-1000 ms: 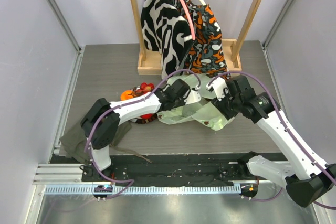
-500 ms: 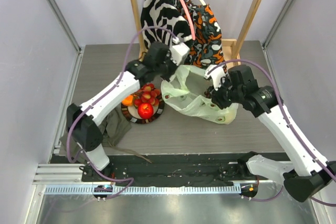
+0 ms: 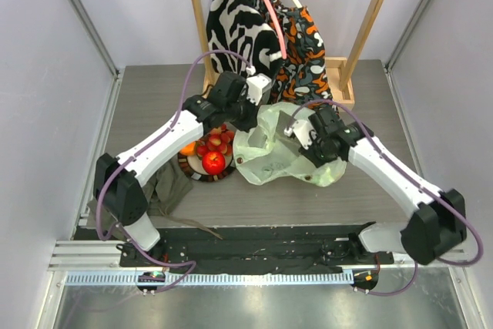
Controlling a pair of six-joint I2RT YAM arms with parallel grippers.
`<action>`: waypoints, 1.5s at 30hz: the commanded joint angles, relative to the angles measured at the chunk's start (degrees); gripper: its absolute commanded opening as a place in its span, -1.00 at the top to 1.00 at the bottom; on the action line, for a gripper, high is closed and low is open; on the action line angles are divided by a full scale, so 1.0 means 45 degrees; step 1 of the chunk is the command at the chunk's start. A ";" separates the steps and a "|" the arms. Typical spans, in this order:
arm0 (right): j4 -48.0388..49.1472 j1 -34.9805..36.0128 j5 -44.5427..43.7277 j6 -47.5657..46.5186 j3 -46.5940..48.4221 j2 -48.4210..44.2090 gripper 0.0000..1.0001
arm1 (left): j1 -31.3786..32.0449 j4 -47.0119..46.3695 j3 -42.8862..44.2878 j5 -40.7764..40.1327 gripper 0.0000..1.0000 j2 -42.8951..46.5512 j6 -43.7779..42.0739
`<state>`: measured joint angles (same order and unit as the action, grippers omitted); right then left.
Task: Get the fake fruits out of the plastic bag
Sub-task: Adjust the plastic bag at the center of the board.
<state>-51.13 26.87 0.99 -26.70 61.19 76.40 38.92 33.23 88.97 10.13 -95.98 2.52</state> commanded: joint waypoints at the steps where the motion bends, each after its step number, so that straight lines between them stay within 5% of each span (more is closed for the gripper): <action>1: -0.2812 -0.0015 -0.1351 -0.1487 -0.0256 -0.2441 0.47 | -0.0171 -0.0432 0.0073 -0.0044 1.00 0.1056 0.0338; 8: -0.3402 -0.0034 -0.2624 -0.3051 -0.0748 -0.2779 0.53 | -0.0191 -0.0413 0.0210 0.0307 1.00 0.1037 0.0474; 15: -0.2371 0.0005 -0.0438 -0.1764 0.2474 -0.1336 0.46 | -0.0191 -0.0647 0.0151 0.0600 1.00 0.0900 0.1040; 21: -0.0809 0.0024 0.0501 -0.1274 0.2984 0.0618 0.48 | -0.0191 -0.0549 -0.0102 0.0717 1.00 0.0939 0.1060; 37: 0.1246 0.0044 -0.0104 -0.1059 0.0877 0.2105 0.54 | -0.0191 -0.0608 -0.0337 0.0327 1.00 0.1232 0.0689; 45: -0.0996 -0.0053 -0.1507 -0.2112 -0.0236 0.0720 0.58 | -0.0211 -0.0666 -0.0474 0.0230 1.00 0.1291 0.0631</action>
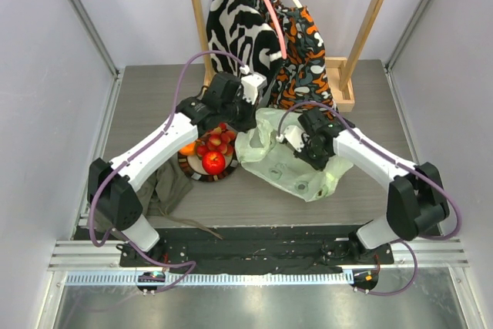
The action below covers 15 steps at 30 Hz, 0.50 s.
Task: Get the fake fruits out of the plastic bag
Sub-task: Adjust the plastic bag at the center of the board.
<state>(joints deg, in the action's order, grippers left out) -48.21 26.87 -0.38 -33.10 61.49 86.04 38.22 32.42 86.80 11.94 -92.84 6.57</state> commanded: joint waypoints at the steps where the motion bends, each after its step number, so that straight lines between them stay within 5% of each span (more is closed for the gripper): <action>1: -0.2038 -0.0151 -0.1571 -0.0845 -0.0480 -0.1715 0.60 | -0.0074 -0.0487 -0.0012 -0.0213 1.00 0.0669 -0.0307; 6: -0.3604 -0.0288 -0.1477 -0.2077 -0.2022 -0.4213 0.62 | -0.0172 -0.0564 -0.0169 -0.0252 1.00 0.0709 -0.0327; 9: -0.3118 -0.0308 -0.1945 -0.2156 -0.2766 -0.4044 0.63 | -0.0192 -0.0624 -0.0150 -0.0175 1.00 0.0553 -0.0249; 15: -0.2745 -0.0327 -0.1206 -0.0849 -0.0428 -0.2872 0.62 | -0.0192 -0.0526 0.0124 0.0002 1.00 0.0455 -0.0170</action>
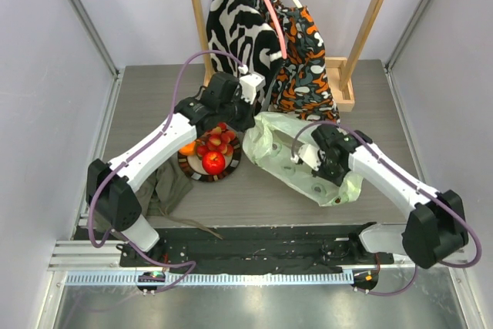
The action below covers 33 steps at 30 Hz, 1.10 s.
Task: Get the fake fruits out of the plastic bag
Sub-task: Adjust the plastic bag at the center of the board.
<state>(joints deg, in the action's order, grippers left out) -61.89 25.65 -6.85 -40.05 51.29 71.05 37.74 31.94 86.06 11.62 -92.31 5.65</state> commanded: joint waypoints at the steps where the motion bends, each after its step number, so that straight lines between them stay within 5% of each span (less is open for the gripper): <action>1: 0.0335 -0.0055 0.0369 0.1142 0.2251 0.0791 0.60 | -0.0085 -0.0419 0.0289 0.0036 1.00 0.0358 0.0014; 6: 0.0607 -0.0055 0.1150 0.1635 0.4130 0.1457 0.55 | -0.0085 -0.0458 0.0113 0.0016 1.00 0.0416 -0.0045; 18: 0.2523 -0.0094 0.0782 0.1010 0.2705 0.3040 0.52 | -0.0105 -0.0400 -0.0081 -0.0179 1.00 0.0592 -0.0337; 27: 0.0902 -0.0680 -0.0720 0.0093 0.1457 0.1284 0.56 | -0.0436 -0.0477 -0.0375 -0.0257 1.00 0.0729 -0.0357; 33: 0.1152 -0.0895 -0.1600 -0.0747 -0.1178 0.0170 0.56 | -0.0476 -0.0575 -0.0472 -0.0140 1.00 0.0612 -0.0299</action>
<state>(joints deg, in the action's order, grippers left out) -55.31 22.35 -8.99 -40.03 52.38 74.06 36.07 31.73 84.23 11.55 -92.07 5.02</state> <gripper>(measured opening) 0.220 0.012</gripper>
